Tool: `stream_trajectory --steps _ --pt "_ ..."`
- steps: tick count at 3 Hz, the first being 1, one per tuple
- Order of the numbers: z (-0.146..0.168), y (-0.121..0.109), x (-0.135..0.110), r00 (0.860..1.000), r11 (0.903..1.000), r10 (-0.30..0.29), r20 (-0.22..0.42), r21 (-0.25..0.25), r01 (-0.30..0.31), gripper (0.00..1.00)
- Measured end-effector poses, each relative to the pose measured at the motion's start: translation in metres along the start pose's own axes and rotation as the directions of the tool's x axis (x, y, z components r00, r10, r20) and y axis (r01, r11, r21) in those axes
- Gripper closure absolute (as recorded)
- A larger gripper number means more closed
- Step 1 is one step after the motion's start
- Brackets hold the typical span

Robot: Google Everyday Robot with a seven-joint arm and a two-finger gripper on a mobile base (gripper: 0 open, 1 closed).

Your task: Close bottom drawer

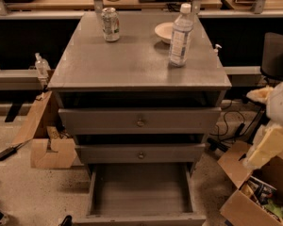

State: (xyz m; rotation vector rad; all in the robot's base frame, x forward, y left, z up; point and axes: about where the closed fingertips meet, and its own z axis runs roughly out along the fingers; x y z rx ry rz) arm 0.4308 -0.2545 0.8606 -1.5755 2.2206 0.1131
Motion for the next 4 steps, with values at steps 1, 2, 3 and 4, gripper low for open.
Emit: stream_trajectory --steps 1,2,3,4 --pt "0.076 0.022 0.058 0.994 0.9989 0.038 0.100 -0.032 -0.035 0.00" --pt "0.157 0.001 0.105 0.980 0.9958 0.062 0.189 0.054 -0.074 0.00" --pt "0.156 0.003 0.104 0.980 0.9963 0.061 0.189 0.049 -0.071 0.00" --pt "0.198 0.013 0.104 0.980 0.9969 0.067 0.186 0.028 -0.074 0.00"
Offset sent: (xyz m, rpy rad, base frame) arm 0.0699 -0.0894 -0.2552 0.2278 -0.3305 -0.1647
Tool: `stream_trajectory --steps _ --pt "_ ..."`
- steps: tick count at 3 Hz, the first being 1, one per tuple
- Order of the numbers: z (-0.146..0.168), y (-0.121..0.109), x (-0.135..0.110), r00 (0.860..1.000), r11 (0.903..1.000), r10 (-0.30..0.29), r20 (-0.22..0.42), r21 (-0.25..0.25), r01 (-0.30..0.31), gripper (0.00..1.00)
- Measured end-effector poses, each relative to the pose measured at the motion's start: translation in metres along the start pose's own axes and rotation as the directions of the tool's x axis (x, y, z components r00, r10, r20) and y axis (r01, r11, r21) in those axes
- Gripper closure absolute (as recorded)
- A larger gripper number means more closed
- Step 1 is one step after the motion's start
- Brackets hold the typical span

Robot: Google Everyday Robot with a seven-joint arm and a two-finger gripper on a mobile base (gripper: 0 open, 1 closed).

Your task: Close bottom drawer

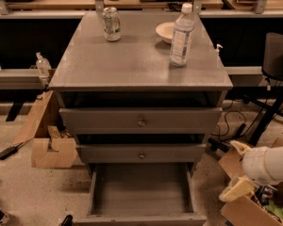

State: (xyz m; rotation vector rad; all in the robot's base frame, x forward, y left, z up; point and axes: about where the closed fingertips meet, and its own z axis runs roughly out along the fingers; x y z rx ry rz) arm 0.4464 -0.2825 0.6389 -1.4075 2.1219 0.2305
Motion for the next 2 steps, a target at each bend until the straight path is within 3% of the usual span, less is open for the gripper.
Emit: stream_trajectory --steps 1,2 --pt "0.127 0.045 0.034 0.998 0.9962 0.038 0.046 -0.080 -0.034 0.03" --pt "0.203 0.075 0.059 0.994 0.9917 0.062 0.095 -0.118 -0.050 0.26"
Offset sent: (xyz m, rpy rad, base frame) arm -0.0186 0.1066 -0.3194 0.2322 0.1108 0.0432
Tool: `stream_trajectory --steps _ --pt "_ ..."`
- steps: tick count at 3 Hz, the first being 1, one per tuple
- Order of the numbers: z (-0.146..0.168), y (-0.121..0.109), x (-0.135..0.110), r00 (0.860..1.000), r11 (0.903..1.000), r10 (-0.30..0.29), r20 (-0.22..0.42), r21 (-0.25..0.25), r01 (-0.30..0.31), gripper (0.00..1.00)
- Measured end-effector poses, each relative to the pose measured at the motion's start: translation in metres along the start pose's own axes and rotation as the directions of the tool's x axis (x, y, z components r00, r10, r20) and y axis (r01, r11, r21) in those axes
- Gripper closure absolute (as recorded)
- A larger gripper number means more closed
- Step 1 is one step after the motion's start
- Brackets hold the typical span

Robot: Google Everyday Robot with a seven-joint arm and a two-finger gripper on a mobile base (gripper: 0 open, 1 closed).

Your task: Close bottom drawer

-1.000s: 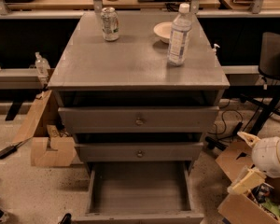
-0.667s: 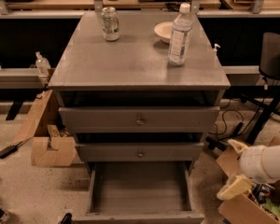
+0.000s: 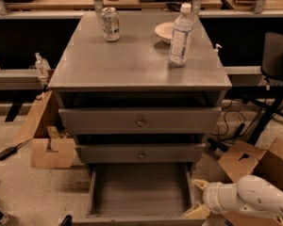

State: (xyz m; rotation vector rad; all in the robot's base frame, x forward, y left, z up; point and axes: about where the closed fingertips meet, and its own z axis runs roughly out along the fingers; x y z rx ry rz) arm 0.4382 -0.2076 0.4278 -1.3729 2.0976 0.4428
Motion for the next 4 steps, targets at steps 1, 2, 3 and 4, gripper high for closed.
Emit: stream_trajectory --steps 1,2,3,4 --pt "0.050 0.024 0.038 0.999 0.9978 0.038 -0.004 -0.054 -0.038 0.49" --pt "0.056 0.031 0.040 0.999 0.9966 0.048 0.001 -0.068 -0.048 0.71" --pt "0.058 0.032 0.040 0.999 0.9963 0.048 0.001 -0.071 -0.048 0.95" --pt "0.080 0.051 0.056 0.997 0.9919 0.076 -0.013 -0.101 -0.077 1.00"
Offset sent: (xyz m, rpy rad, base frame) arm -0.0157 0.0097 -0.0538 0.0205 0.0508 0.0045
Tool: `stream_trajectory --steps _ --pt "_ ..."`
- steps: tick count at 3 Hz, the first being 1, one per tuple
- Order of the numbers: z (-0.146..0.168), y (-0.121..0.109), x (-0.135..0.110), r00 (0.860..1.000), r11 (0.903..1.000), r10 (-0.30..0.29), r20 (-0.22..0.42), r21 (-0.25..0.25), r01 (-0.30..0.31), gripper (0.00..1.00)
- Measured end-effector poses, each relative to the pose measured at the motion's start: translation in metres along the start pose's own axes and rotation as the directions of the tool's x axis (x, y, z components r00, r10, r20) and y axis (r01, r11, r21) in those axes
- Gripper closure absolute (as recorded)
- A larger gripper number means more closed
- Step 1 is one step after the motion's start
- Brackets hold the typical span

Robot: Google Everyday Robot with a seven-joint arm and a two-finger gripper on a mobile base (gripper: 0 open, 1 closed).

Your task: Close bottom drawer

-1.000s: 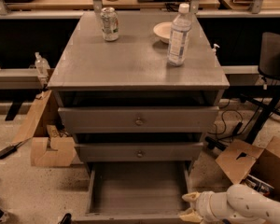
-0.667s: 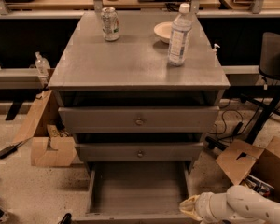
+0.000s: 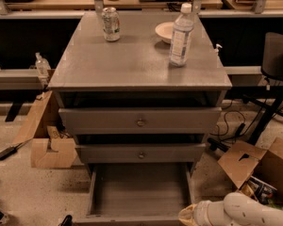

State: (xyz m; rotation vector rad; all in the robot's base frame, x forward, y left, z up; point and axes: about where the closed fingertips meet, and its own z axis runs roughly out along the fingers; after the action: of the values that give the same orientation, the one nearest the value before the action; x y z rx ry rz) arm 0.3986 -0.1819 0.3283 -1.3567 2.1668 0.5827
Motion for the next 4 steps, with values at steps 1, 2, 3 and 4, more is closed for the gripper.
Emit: stream_trajectory --steps 1,2,3,4 --pt "0.027 0.013 0.039 1.000 1.0000 0.001 -0.031 0.008 -0.001 1.00" --pt "0.076 0.011 0.090 0.997 0.9990 0.018 -0.073 0.042 -0.015 1.00" --pt "0.112 -0.006 0.114 0.996 0.9972 0.057 -0.066 0.053 -0.054 1.00" --pt "0.149 -0.024 0.125 0.995 0.9954 0.087 -0.042 0.043 -0.085 1.00"
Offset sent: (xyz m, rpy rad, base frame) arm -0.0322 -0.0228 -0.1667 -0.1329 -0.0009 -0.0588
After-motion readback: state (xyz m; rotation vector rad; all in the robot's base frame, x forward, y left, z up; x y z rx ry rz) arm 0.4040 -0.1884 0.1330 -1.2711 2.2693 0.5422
